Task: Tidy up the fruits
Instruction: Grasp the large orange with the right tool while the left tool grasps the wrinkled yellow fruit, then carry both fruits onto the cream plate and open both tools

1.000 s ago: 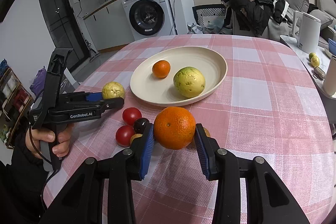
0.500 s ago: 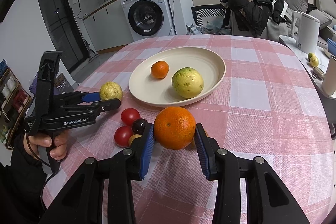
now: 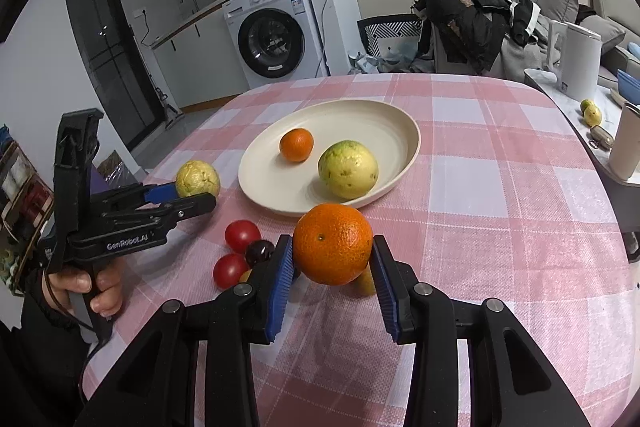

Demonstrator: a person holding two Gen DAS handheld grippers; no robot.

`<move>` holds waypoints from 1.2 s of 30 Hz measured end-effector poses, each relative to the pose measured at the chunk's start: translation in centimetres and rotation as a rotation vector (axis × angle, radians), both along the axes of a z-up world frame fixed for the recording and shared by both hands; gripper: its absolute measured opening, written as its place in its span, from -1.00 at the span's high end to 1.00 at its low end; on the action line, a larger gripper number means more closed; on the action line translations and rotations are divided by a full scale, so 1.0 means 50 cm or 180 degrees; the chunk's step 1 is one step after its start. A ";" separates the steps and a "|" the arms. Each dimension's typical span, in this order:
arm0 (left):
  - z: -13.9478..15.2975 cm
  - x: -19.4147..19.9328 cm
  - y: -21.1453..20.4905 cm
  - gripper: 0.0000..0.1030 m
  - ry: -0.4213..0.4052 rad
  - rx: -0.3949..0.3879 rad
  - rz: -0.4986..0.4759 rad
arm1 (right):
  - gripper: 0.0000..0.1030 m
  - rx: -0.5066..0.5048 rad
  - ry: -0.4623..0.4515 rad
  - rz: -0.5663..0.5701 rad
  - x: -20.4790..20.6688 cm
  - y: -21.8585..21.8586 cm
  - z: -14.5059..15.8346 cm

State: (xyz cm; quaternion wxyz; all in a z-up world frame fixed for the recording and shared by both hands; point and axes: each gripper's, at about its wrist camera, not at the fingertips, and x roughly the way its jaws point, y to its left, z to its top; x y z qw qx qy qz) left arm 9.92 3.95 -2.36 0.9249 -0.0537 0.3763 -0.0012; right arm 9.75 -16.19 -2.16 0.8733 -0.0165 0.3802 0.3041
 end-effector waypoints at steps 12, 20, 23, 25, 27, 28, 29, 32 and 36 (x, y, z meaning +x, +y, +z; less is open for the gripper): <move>0.030 0.000 -0.025 0.05 -0.0128 -0.0011 -0.0080 | 0.24 -0.0004 0.0122 -0.0029 0.048 0.026 0.012; 0.043 0.024 -0.052 0.05 -0.0173 -0.0001 -0.0159 | 0.24 0.0055 0.0186 -0.0028 0.072 0.046 0.008; 0.044 0.036 -0.058 0.05 -0.0172 0.0045 -0.0161 | 0.24 0.0048 0.0207 -0.0018 0.080 0.056 0.003; 0.042 0.045 -0.062 0.05 -0.0157 0.0087 -0.0173 | 0.24 0.0047 0.0216 0.0001 0.084 0.062 0.001; 0.041 0.053 -0.064 0.05 -0.0143 0.0105 -0.0172 | 0.24 0.0035 0.0217 0.0024 0.089 0.068 0.000; 0.041 0.057 -0.064 0.05 -0.0136 0.0103 -0.0171 | 0.24 0.0029 0.0216 0.0028 0.091 0.071 -0.002; 0.040 0.057 -0.064 0.05 -0.0137 0.0100 -0.0170 | 0.24 0.0022 0.0221 0.0036 0.093 0.074 -0.003; 0.036 0.069 -0.064 0.05 -0.0119 0.0119 -0.0179 | 0.24 0.0009 0.0233 0.0058 0.099 0.082 -0.007; 0.030 0.086 -0.060 0.05 -0.0102 0.0113 -0.0178 | 0.24 -0.0021 0.0236 0.0099 0.102 0.090 -0.011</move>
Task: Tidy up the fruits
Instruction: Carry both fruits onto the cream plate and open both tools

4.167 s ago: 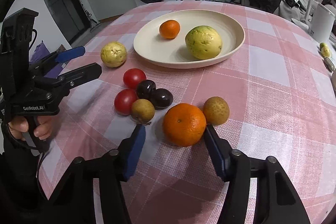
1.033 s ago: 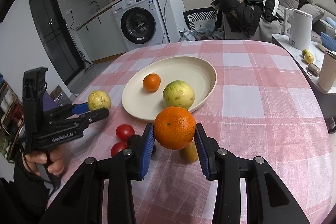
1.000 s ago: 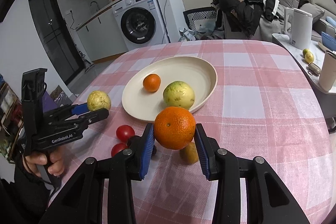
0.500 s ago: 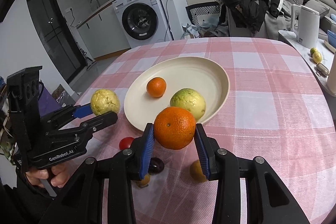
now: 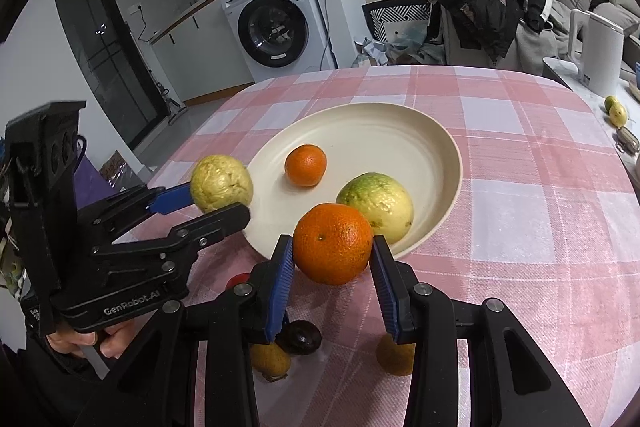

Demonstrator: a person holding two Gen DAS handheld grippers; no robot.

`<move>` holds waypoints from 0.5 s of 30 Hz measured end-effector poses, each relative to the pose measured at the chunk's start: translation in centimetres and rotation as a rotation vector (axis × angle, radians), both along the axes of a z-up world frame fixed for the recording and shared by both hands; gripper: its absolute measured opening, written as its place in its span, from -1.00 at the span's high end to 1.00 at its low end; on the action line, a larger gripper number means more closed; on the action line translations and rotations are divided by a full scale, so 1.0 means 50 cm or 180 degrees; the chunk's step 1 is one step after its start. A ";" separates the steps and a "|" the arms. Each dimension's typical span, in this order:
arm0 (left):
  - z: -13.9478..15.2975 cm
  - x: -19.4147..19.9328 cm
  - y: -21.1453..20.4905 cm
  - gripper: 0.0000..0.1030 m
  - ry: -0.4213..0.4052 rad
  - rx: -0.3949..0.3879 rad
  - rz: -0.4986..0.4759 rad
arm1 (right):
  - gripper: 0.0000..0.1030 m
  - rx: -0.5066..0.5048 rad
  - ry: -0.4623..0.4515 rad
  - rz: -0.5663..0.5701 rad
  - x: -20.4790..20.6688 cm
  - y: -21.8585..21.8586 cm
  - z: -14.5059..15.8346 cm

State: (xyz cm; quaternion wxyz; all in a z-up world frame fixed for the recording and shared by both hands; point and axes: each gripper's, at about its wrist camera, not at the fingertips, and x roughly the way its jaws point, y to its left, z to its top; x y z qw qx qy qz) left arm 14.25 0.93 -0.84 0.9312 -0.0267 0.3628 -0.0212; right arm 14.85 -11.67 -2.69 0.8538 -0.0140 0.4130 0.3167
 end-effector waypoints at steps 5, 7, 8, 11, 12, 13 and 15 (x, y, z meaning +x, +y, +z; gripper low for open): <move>-0.010 0.018 -0.001 0.05 0.0025 0.0040 -0.0015 | 0.24 -0.0047 0.0032 0.0015 0.007 0.008 -0.008; -0.012 0.022 -0.002 0.05 0.0040 0.0021 -0.0025 | 0.24 -0.0064 0.0036 0.0020 0.011 0.010 -0.011; -0.014 0.026 0.000 0.05 0.0047 0.0019 -0.0028 | 0.24 -0.0059 0.0037 0.0027 0.013 0.010 -0.011; -0.020 0.038 -0.001 0.05 0.0064 0.0028 -0.0042 | 0.24 -0.0097 0.0014 0.0010 0.021 0.013 -0.010; -0.022 0.042 -0.001 0.05 0.0073 0.0025 -0.0049 | 0.24 -0.0107 -0.0003 -0.0002 0.023 0.013 -0.009; -0.024 0.045 0.000 0.05 0.0078 0.0019 -0.0053 | 0.24 -0.0120 -0.0017 -0.0018 0.027 0.013 -0.008; -0.028 0.053 0.001 0.05 0.0093 0.0009 -0.0061 | 0.24 -0.0132 -0.0034 -0.0044 0.035 0.013 -0.006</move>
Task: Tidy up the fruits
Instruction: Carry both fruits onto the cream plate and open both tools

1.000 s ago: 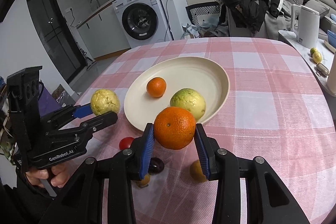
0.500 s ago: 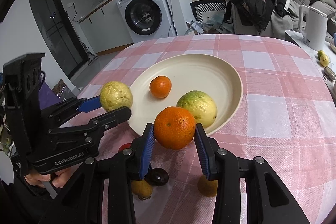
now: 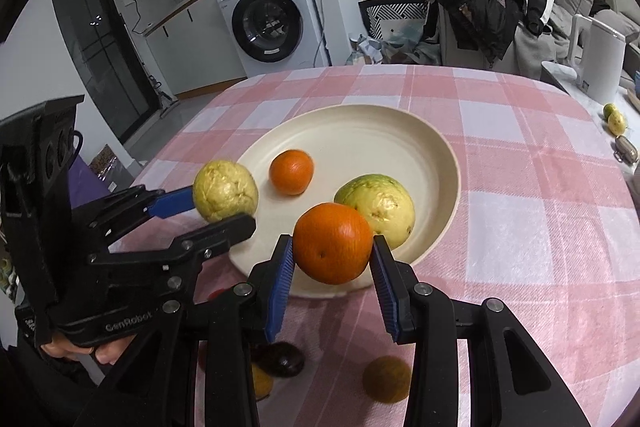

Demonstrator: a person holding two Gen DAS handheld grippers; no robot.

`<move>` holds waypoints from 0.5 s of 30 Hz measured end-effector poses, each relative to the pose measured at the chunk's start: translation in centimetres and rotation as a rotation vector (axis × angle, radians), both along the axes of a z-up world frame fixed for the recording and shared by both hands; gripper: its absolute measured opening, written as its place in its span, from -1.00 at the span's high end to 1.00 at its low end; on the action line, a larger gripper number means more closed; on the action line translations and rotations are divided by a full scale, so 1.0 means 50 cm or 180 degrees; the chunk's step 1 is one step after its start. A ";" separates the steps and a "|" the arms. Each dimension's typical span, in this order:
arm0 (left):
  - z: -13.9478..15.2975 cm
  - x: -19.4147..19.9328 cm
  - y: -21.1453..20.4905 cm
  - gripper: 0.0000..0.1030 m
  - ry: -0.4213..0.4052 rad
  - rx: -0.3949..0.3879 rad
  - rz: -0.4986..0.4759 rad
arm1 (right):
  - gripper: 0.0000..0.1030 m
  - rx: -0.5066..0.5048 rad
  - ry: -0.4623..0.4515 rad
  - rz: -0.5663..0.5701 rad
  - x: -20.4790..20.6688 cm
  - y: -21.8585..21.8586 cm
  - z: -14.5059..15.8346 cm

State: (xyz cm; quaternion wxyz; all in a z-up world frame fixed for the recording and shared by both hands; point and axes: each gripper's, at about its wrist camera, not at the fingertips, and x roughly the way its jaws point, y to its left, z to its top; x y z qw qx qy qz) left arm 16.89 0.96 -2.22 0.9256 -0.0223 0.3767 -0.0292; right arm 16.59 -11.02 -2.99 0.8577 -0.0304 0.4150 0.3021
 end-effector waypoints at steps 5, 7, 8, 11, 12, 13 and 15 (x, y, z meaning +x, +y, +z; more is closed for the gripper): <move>-0.008 0.016 0.002 0.05 0.0035 -0.0031 -0.0004 | 0.24 0.0012 0.0007 -0.0109 0.022 -0.007 0.000; -0.010 0.019 0.000 0.05 0.0041 -0.0012 -0.0008 | 0.24 0.0031 0.0000 -0.0138 0.030 -0.009 0.001; -0.011 0.021 0.000 0.05 0.0043 -0.0006 -0.0008 | 0.24 0.0036 0.0011 -0.0143 0.033 -0.010 0.001; -0.015 0.023 -0.004 0.05 0.0048 0.0013 -0.0047 | 0.24 0.0010 0.0022 -0.0117 0.030 -0.005 -0.002; -0.016 0.024 -0.005 0.05 0.0047 0.0025 -0.0057 | 0.24 -0.0004 0.0023 -0.0100 0.027 -0.003 -0.004; -0.018 0.023 -0.009 0.05 0.0046 0.0038 -0.0065 | 0.24 -0.0010 0.0036 -0.0088 0.025 -0.001 -0.006; -0.019 0.023 -0.011 0.05 0.0047 0.0054 -0.0083 | 0.24 -0.0006 0.0088 -0.0066 0.024 0.002 -0.013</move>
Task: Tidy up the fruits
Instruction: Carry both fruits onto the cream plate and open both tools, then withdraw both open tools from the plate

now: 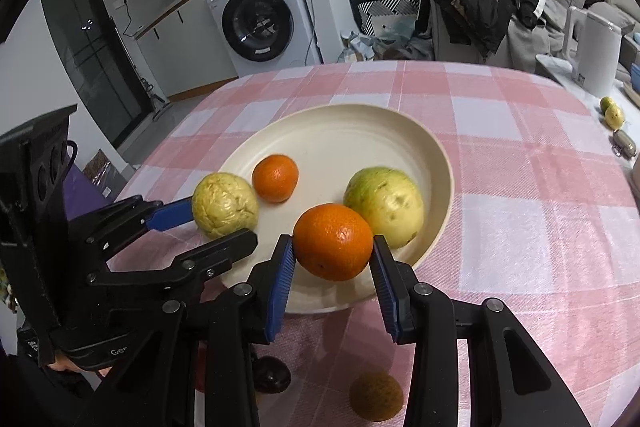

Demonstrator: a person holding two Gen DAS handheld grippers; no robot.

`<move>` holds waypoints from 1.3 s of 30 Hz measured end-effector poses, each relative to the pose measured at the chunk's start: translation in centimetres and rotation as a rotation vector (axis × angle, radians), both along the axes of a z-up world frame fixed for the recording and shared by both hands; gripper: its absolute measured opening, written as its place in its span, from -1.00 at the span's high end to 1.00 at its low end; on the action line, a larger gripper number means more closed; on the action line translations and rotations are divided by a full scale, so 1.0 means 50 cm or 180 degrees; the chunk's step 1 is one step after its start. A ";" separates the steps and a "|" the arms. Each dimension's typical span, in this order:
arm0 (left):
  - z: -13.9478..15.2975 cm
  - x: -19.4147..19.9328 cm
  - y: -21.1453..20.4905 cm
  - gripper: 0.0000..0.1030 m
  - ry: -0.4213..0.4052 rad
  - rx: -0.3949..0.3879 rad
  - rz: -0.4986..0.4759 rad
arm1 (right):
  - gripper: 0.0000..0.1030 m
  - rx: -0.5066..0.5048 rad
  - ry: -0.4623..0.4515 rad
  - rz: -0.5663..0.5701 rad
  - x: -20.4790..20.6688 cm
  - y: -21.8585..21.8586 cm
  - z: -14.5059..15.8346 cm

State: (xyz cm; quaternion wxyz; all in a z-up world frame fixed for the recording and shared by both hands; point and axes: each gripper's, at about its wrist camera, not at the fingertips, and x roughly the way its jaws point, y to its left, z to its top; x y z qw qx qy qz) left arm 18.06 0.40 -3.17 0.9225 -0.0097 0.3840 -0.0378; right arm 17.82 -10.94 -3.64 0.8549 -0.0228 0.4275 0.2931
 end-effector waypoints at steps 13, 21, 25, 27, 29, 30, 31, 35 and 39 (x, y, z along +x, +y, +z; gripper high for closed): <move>-0.007 0.001 -0.011 0.04 -0.0012 0.0073 -0.0043 | 0.23 0.0051 0.0043 -0.0060 0.007 -0.008 -0.005; 0.003 -0.013 -0.015 -0.34 -0.0093 0.0081 -0.0007 | -0.01 0.0125 -0.0062 -0.0127 -0.011 -0.028 0.014; 0.024 -0.038 -0.008 -0.62 -0.0215 0.0080 0.0068 | -0.50 0.0239 -0.0099 -0.0217 -0.027 -0.055 0.030; 0.035 -0.055 -0.005 -0.67 -0.0241 0.0058 0.0087 | -0.71 0.0283 -0.0131 -0.0237 -0.038 -0.068 0.038; 0.045 -0.072 0.000 -0.84 -0.0264 0.0029 0.0131 | -0.92 0.0263 -0.0145 -0.0275 -0.048 -0.076 0.044; 0.050 -0.081 0.001 -0.99 -0.0275 0.0033 0.0153 | -0.93 0.0236 -0.0159 -0.0286 -0.053 -0.080 0.047; 0.055 -0.092 0.002 -0.99 -0.0316 0.0040 0.0187 | -1.00 0.0212 -0.0178 -0.0285 -0.059 -0.083 0.049; 0.068 -0.133 0.006 -0.99 -0.0335 0.0067 0.0236 | -1.00 0.0151 -0.0186 -0.0186 -0.085 -0.087 0.051; 0.077 -0.165 0.011 -0.99 -0.0362 0.0010 0.0211 | -1.00 0.0043 -0.0264 -0.0179 -0.112 -0.092 0.051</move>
